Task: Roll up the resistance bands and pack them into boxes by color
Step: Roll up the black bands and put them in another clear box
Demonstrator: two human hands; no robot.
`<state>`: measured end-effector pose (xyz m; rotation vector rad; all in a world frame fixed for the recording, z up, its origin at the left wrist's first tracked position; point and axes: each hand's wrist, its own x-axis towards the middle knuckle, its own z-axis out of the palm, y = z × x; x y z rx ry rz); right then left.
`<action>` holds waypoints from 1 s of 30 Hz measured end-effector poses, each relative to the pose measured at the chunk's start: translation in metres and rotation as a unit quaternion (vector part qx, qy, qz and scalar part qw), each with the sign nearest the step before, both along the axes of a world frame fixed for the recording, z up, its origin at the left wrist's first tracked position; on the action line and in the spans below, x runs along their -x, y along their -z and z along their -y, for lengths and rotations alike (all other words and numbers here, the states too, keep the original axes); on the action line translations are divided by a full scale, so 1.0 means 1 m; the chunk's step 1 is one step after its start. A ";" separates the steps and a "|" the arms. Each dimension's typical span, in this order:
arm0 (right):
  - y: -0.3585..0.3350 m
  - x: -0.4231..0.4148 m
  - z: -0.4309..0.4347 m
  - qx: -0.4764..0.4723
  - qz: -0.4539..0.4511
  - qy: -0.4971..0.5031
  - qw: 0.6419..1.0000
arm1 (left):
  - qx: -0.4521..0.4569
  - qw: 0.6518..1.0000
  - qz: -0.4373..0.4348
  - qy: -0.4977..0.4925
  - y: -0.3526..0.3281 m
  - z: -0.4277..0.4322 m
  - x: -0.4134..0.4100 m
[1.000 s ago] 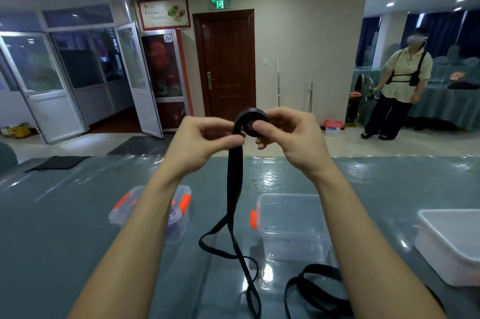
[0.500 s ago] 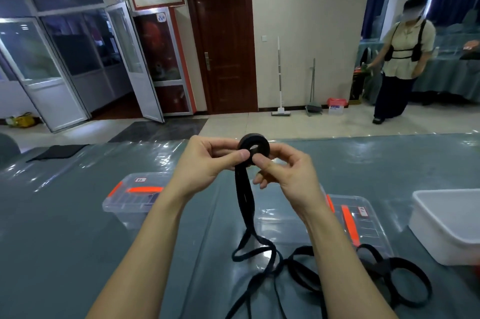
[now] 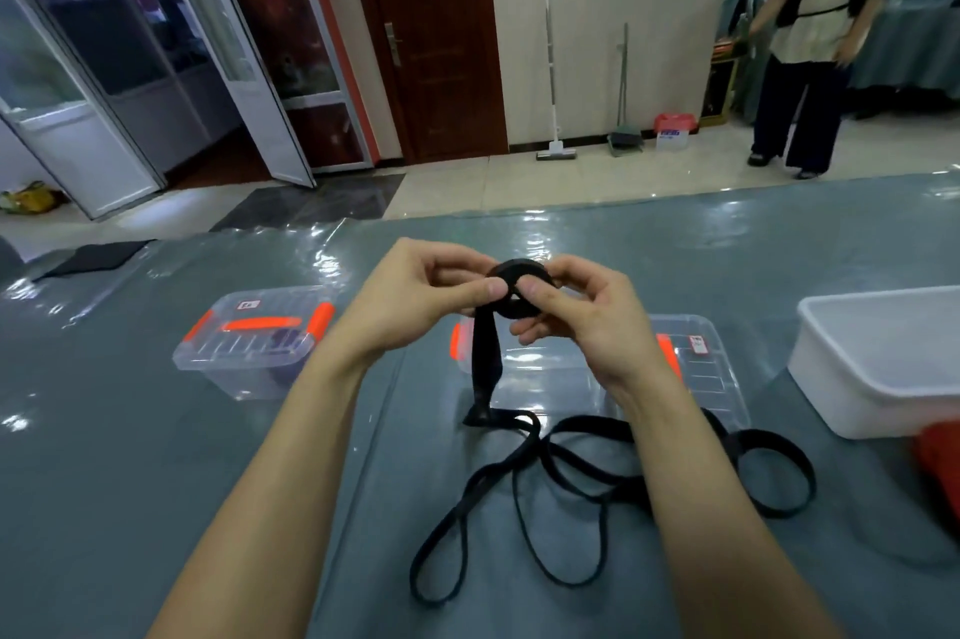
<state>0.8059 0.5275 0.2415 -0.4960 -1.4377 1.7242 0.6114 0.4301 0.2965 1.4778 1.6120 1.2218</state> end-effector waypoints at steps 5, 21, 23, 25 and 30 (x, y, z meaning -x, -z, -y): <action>0.031 -0.013 0.008 0.117 -0.039 -0.016 0.992 | -0.052 0.985 0.145 -0.079 0.075 0.013 -0.035; 0.082 -0.050 0.008 -0.085 0.105 -0.025 0.991 | 0.049 0.993 -0.104 -0.027 0.064 0.020 -0.039; 0.082 -0.054 0.001 -0.142 0.163 -0.008 0.976 | 0.043 0.989 -0.141 -0.030 0.063 0.022 -0.042; 0.079 -0.057 -0.003 -0.175 0.210 -0.002 0.962 | 0.027 0.982 -0.182 -0.035 0.061 0.021 -0.047; 0.069 -0.060 -0.001 -0.144 0.162 0.001 0.976 | 0.007 0.980 -0.191 -0.048 0.053 0.020 -0.054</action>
